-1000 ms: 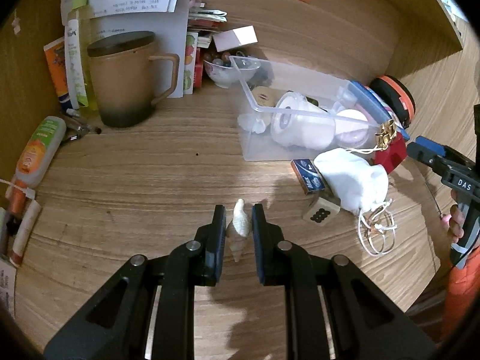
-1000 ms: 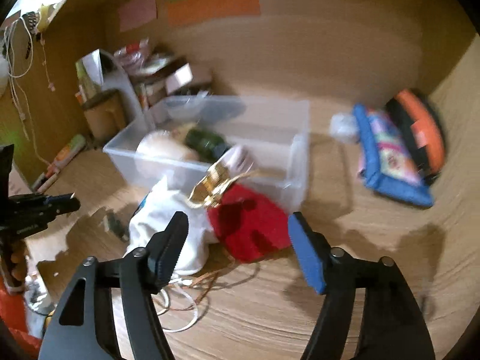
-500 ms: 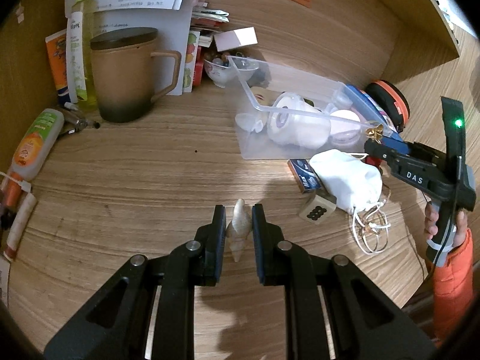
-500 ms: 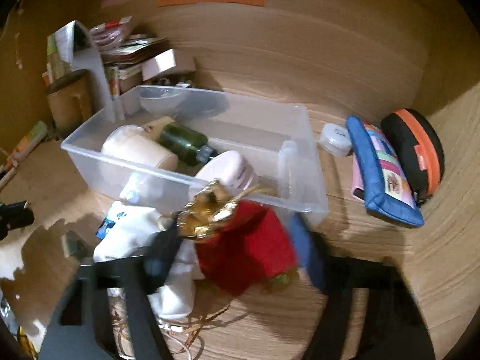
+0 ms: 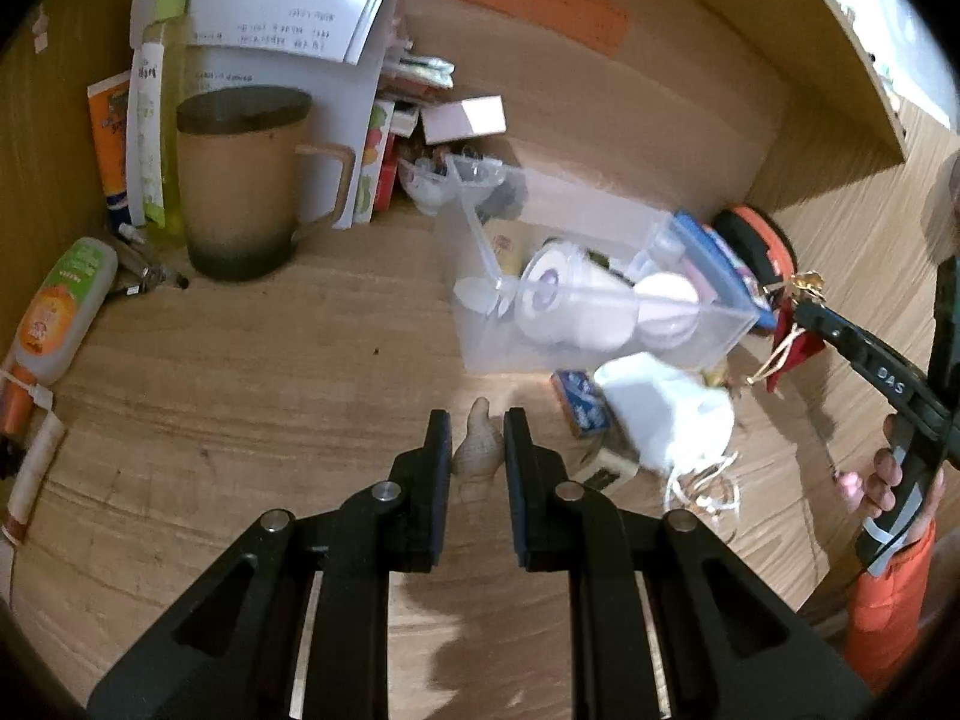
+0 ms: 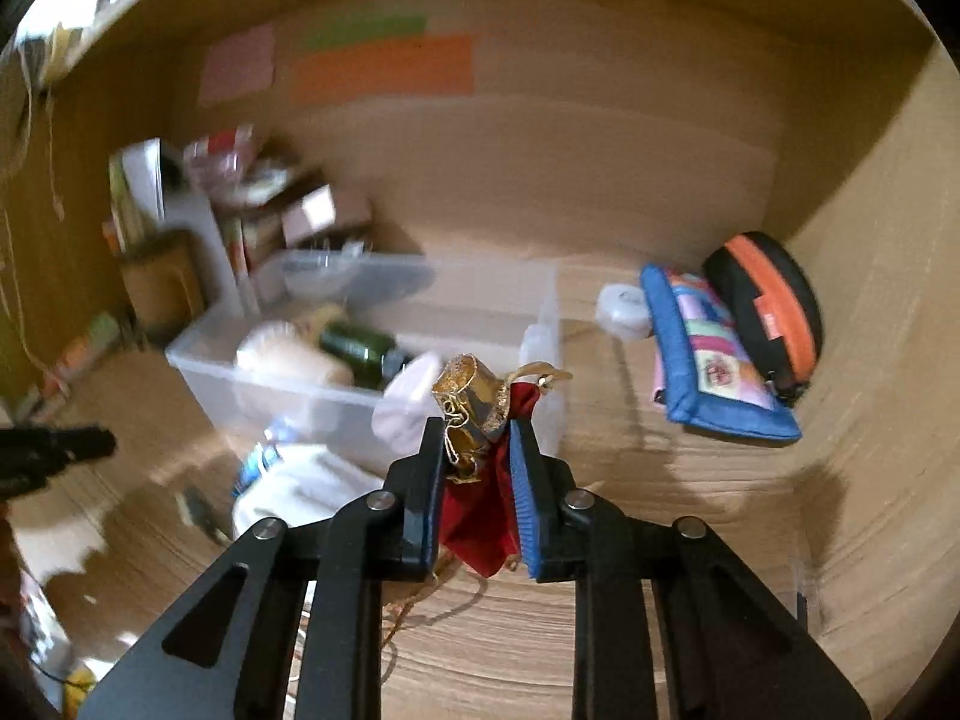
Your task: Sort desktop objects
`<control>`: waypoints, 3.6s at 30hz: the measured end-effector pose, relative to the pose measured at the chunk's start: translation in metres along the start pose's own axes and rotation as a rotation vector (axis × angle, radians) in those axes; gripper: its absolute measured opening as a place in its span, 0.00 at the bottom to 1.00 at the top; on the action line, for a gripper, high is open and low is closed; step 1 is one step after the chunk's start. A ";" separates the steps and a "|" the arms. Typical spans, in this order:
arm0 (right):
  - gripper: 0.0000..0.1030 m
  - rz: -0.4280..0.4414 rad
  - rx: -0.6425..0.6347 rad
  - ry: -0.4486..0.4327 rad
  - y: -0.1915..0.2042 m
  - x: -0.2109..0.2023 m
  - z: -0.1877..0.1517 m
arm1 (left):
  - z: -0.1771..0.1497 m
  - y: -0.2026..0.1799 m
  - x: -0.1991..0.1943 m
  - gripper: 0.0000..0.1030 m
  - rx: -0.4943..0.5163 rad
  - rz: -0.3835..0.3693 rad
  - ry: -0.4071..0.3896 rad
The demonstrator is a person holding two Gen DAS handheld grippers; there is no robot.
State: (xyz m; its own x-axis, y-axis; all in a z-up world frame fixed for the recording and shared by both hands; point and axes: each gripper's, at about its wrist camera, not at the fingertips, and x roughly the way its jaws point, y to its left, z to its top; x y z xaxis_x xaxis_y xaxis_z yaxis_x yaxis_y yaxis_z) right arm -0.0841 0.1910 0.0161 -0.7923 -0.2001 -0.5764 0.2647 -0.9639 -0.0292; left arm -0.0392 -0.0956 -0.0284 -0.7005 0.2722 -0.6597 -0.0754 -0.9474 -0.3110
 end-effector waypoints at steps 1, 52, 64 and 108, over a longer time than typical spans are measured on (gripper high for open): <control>0.18 0.006 0.010 -0.011 -0.003 -0.003 0.003 | 0.003 -0.001 -0.001 0.16 -0.002 -0.006 -0.006; 0.19 0.224 0.038 0.081 0.015 0.115 0.061 | 0.122 -0.043 0.151 0.16 0.137 0.075 0.120; 0.27 0.206 -0.008 0.119 0.023 0.124 0.054 | 0.117 -0.053 0.156 0.20 0.180 0.116 0.113; 0.86 0.071 0.017 -0.146 -0.004 -0.041 0.044 | 0.045 -0.082 0.010 0.93 0.310 0.182 -0.136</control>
State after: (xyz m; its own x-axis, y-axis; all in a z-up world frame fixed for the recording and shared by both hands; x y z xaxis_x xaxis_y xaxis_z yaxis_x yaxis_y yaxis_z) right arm -0.0770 0.1953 0.0761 -0.8435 -0.2905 -0.4518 0.3150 -0.9488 0.0221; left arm -0.0722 -0.0228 0.0209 -0.8084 0.0899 -0.5817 -0.1376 -0.9897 0.0383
